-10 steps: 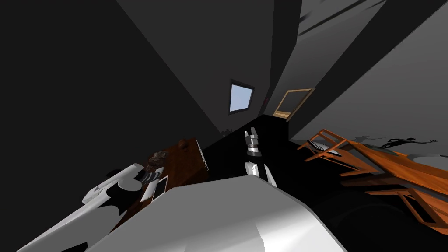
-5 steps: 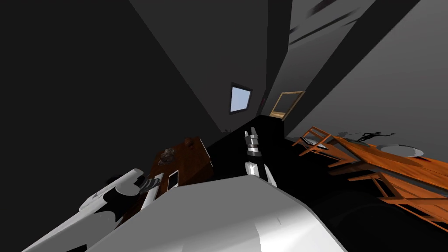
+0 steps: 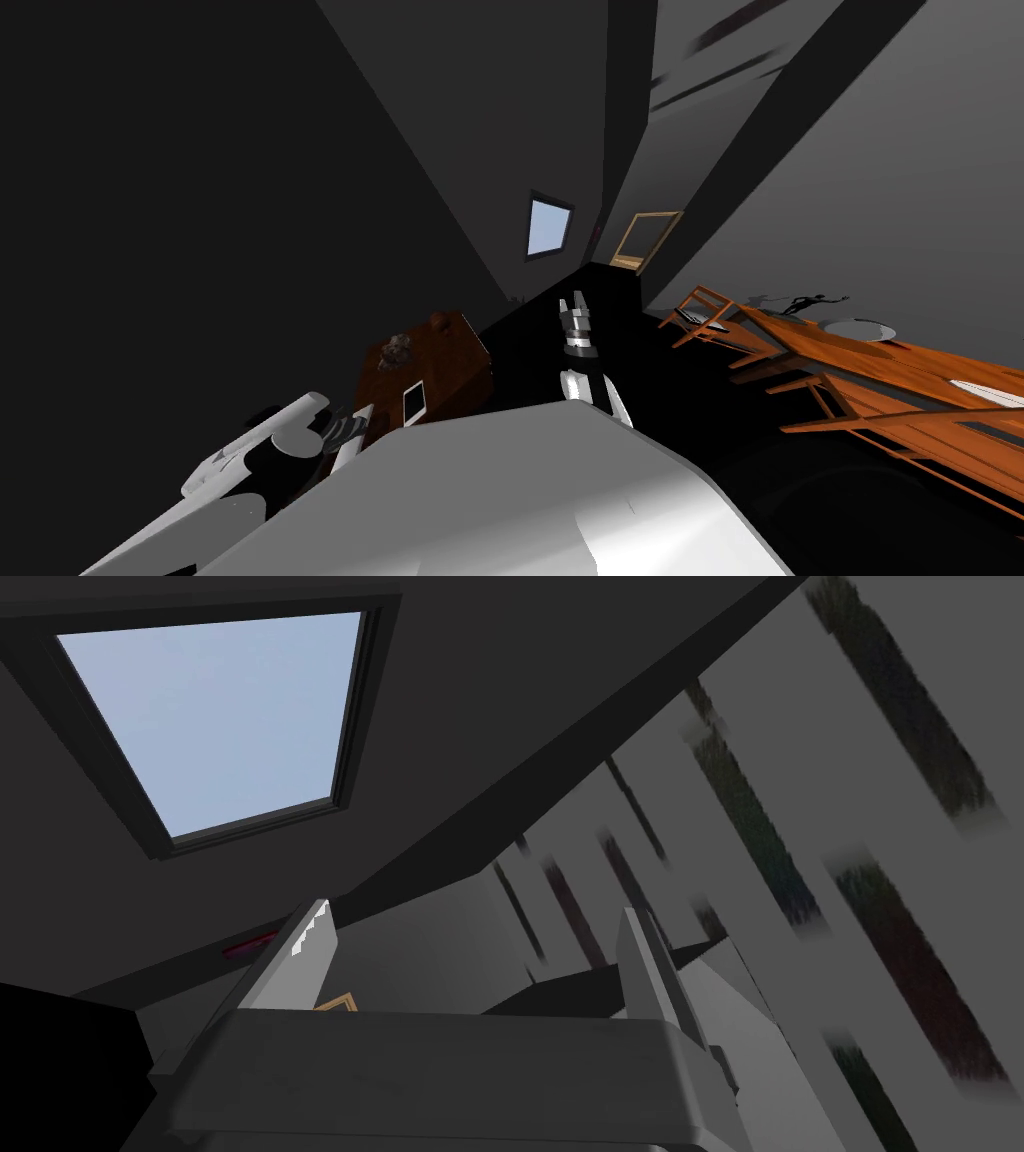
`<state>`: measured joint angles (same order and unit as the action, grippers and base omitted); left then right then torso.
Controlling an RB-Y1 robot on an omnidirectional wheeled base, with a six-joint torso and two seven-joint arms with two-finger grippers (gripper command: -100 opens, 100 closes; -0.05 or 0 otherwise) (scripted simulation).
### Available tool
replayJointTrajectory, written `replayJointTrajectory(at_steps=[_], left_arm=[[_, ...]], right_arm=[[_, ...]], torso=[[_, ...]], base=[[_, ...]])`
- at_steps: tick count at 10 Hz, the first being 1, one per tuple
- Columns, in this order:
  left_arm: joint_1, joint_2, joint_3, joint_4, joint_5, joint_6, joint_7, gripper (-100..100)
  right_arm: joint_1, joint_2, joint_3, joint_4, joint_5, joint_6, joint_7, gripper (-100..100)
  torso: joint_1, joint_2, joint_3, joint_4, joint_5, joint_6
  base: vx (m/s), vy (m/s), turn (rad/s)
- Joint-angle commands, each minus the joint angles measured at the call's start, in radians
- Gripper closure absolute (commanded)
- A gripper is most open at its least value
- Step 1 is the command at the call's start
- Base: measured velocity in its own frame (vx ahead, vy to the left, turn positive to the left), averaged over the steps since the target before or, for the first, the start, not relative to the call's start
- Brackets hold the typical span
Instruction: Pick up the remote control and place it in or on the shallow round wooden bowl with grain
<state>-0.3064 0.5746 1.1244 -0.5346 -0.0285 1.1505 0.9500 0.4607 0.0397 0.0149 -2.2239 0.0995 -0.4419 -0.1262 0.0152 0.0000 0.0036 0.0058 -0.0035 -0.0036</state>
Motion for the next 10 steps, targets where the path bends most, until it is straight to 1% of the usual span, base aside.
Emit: replayJointTrajectory(at_steps=[1, 2, 3, 4, 8, 9, 10], left_arm=[[-0.013, 0.034, -0.002, 0.05, -0.001, -0.041, 0.0, 100], [-0.013, 0.034, -0.002, 0.087, -0.001, -0.041, 0.0, 100], [-0.021, 0.054, -0.003, 0.104, -0.001, -0.054, -0.001, 100], [-0.021, 0.056, -0.002, 0.114, -0.001, -0.06, -0.002, -100], [-0.021, 0.055, -0.002, 0.113, -0.001, -0.059, -0.002, -100], [-0.021, 0.055, -0.002, 0.113, -0.001, -0.059, -0.002, 0], [-0.031, 0.074, 0.004, 0.106, -0.008, -0.031, 0.0, -100]], right_arm=[[0.0, 0.0, 0.0, 0.0, 0.0, 0.0, 0.0, 0], [0.0, 0.0, 0.0, 0.0, 0.0, 0.0, 0.0, 0], [0.0, 0.0, 0.0, 0.0, 0.0, 0.0, 0.0, 0], [0.0, 0.0, 0.0, 0.0, 0.0, 0.0, 0.0, 0], [0.0, 0.0, 0.0, 0.0, 0.0, 0.0, 0.0, 0], [0.0, 0.0, 0.0, 0.0, 0.0, 0.0, 0.0, 0], [0.0, 0.0, 0.0, 0.0, 0.0, 0.0, 0.0, 0]], torso=[[0.0, 0.0, 0.0, 0.0, 0.0, 0.0], [-0.005, -0.003, -0.002, -0.001, -0.001, 0.001], [-0.009, -0.005, -0.003, -0.002, 0.0, 0.0], [-0.011, -0.006, -0.004, -0.002, -0.002, 0.001], [-0.011, -0.007, -0.004, -0.002, -0.002, 0.001], [-0.011, -0.007, -0.004, -0.002, -0.002, 0.001], [-0.011, -0.007, -0.004, -0.002, -0.002, 0.001]], base=[[-0.036, 0.048, -0.041], [0.0, 0.0, 0.0], [0.0, 0.0, 0.0], [0.0, 0.0, 0.0], [0.0, 0.0, 0.0], [0.0, 0.0, 0.0], [-0.029, -0.028, -0.057]])
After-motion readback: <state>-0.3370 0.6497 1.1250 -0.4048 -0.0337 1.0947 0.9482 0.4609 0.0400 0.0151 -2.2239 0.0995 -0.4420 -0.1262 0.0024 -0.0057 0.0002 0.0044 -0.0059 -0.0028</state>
